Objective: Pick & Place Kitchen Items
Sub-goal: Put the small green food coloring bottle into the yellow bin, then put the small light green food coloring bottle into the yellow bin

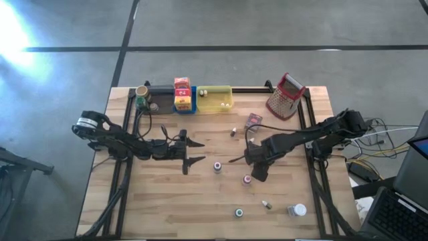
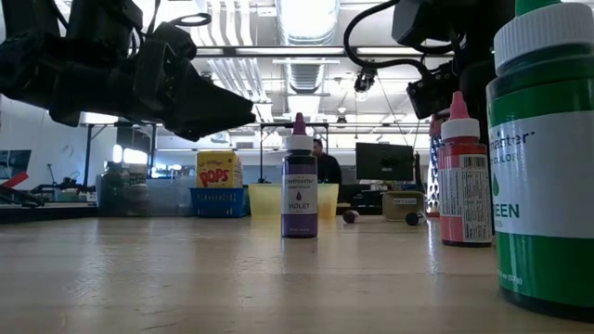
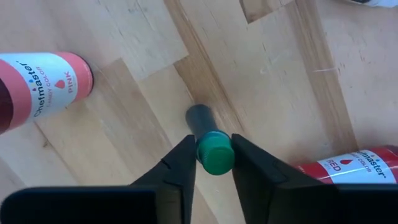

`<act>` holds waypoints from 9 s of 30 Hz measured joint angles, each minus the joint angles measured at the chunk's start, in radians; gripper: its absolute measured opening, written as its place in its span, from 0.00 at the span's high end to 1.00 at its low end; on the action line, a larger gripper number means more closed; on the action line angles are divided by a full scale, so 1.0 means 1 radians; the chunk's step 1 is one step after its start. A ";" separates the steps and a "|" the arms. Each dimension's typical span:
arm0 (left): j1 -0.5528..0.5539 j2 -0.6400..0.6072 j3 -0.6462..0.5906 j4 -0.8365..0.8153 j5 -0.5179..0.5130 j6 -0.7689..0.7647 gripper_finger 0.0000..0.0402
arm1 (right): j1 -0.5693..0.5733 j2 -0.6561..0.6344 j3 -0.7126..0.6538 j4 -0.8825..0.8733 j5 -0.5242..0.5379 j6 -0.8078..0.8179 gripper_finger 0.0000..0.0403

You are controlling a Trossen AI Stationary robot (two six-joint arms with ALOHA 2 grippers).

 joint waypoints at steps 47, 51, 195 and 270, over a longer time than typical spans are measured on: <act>0.001 -0.001 0.000 -0.038 -0.010 0.005 0.38 | -0.280 -0.056 0.265 -0.094 0.011 -0.352 0.82; 0.001 -0.001 0.000 -0.047 -0.010 0.005 0.38 | -0.362 -0.056 0.369 -0.101 0.022 -0.427 0.81; 0.001 0.000 0.002 -0.116 -0.008 0.004 0.38 | -0.797 0.732 1.132 -0.253 -0.106 -0.891 0.53; 0.001 0.000 0.002 -0.124 -0.008 0.004 0.38 | 0.386 -0.169 0.251 -0.223 0.142 0.450 0.64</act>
